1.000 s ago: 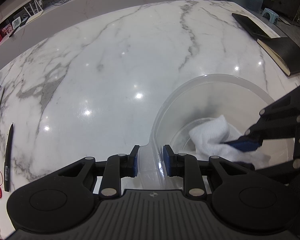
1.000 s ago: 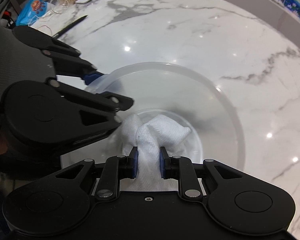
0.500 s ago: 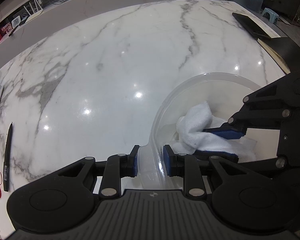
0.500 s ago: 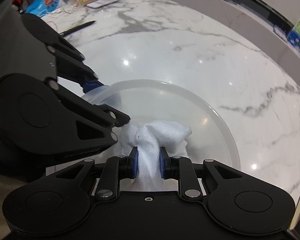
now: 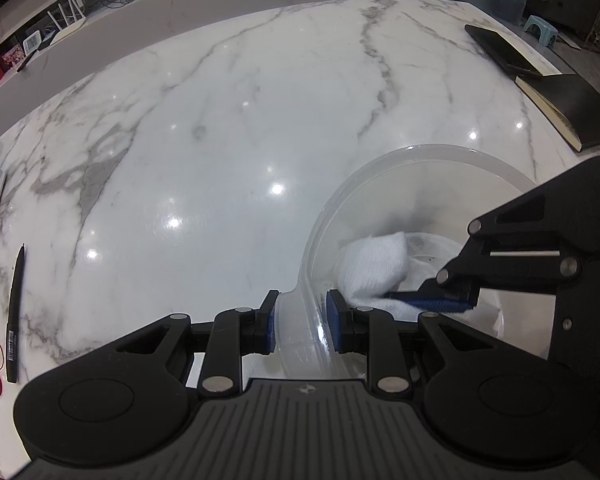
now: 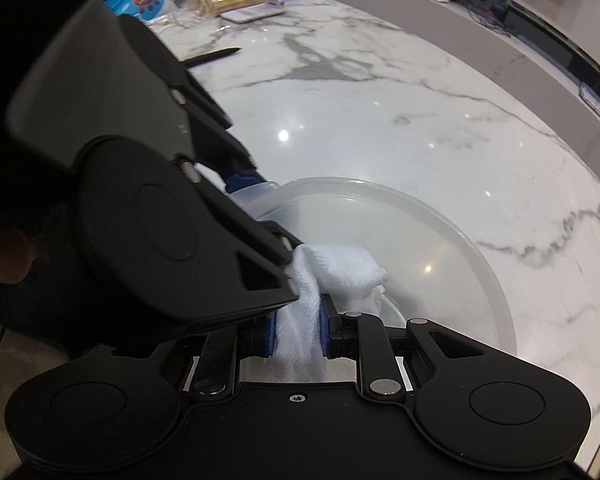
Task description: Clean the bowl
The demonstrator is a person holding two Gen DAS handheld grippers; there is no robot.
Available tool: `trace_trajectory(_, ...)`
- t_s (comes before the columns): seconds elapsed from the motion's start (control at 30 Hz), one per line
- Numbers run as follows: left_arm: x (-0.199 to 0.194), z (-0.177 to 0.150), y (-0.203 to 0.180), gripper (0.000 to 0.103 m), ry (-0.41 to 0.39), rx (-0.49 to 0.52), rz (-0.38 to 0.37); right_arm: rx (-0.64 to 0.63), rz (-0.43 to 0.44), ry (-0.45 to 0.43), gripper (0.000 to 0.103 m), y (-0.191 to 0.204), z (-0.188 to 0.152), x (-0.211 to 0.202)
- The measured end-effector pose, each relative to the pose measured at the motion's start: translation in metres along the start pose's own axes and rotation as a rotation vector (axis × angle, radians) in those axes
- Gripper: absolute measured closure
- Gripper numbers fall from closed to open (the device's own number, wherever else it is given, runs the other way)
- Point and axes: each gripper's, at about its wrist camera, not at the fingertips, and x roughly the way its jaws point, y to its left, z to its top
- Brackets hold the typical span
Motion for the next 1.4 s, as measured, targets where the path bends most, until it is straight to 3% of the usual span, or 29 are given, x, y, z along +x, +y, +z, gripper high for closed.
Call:
trace_trajectory(0.33,0.0,-0.002,0.0,0.08,-0.001,0.002,-0.001,0.073,0.041,0.088,0.084,-0.004,0.0,-0.005)
trace_trajectory(0.8,0.0,-0.002,0.001,0.08,0.002,0.004,-0.001,0.086,-0.062,0.165,0.084,-0.006,-0.003,-0.006)
trace_trajectory(1.07,0.001,-0.001,0.0,0.08,0.001,0.012,0.0,0.095,-0.136,0.148,0.084,-0.01,-0.002,-0.002)
trace_trajectory(1.4,0.003,-0.001,0.0,0.08,0.006,0.023,0.0,0.019,-0.198,0.068,0.084,-0.004,0.003,0.008)
